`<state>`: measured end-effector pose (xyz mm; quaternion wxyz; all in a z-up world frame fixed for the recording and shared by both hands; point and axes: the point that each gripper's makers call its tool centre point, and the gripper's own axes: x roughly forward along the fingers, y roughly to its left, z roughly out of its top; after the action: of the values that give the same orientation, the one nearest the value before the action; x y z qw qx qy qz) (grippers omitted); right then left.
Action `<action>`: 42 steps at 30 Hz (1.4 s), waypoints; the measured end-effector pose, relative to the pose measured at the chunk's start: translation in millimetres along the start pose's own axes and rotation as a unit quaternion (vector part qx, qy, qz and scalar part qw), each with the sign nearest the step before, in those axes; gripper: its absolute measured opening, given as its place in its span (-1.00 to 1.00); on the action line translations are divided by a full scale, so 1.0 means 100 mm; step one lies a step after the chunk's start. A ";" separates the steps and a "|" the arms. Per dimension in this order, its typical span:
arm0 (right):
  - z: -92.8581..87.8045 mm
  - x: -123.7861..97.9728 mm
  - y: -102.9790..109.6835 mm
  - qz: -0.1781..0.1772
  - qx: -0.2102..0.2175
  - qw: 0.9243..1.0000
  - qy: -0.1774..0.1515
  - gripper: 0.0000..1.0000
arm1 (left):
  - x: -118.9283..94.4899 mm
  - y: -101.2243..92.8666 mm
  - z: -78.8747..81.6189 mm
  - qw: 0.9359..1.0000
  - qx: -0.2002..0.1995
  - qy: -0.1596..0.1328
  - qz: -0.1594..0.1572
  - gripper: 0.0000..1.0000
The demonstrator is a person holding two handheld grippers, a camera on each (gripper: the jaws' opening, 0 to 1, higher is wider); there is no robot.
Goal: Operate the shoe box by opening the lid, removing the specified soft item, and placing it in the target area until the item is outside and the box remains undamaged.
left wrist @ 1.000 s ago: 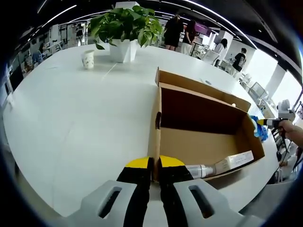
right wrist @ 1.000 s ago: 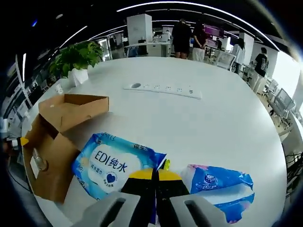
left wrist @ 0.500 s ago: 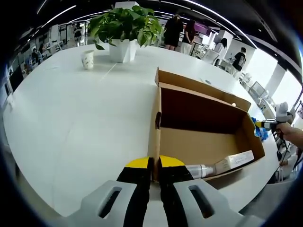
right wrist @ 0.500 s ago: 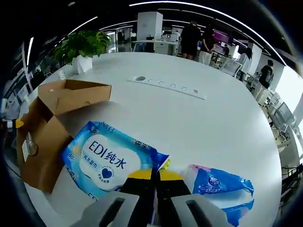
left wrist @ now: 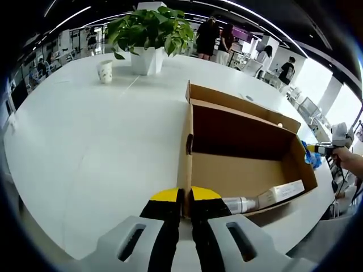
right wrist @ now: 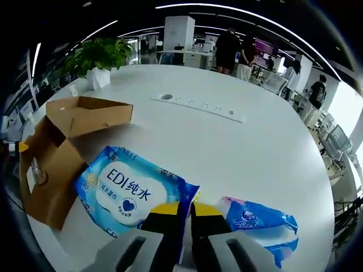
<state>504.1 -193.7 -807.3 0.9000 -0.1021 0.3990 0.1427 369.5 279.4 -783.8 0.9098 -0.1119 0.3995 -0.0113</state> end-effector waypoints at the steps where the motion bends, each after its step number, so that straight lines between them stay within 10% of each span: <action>1: 0.01 -0.02 0.01 0.002 -0.002 1.000 -0.001 -0.94 | 0.00 0.00 0.00 1.000 0.000 0.000 0.000 -0.94; 34: 0.34 -0.65 0.66 0.142 -0.156 0.977 -0.011 -0.67 | 0.00 -0.01 -0.01 1.000 0.000 0.004 0.002 -0.94; 42: 0.41 -0.79 1.10 0.215 -0.205 0.955 -0.017 -0.57 | -0.01 -0.01 -0.02 1.000 0.000 0.005 0.002 -0.94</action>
<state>444.4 -92.3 -729.0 0.8147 -0.1935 0.3584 0.4127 367.6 278.1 -784.0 0.9078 -0.1114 0.4041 -0.0101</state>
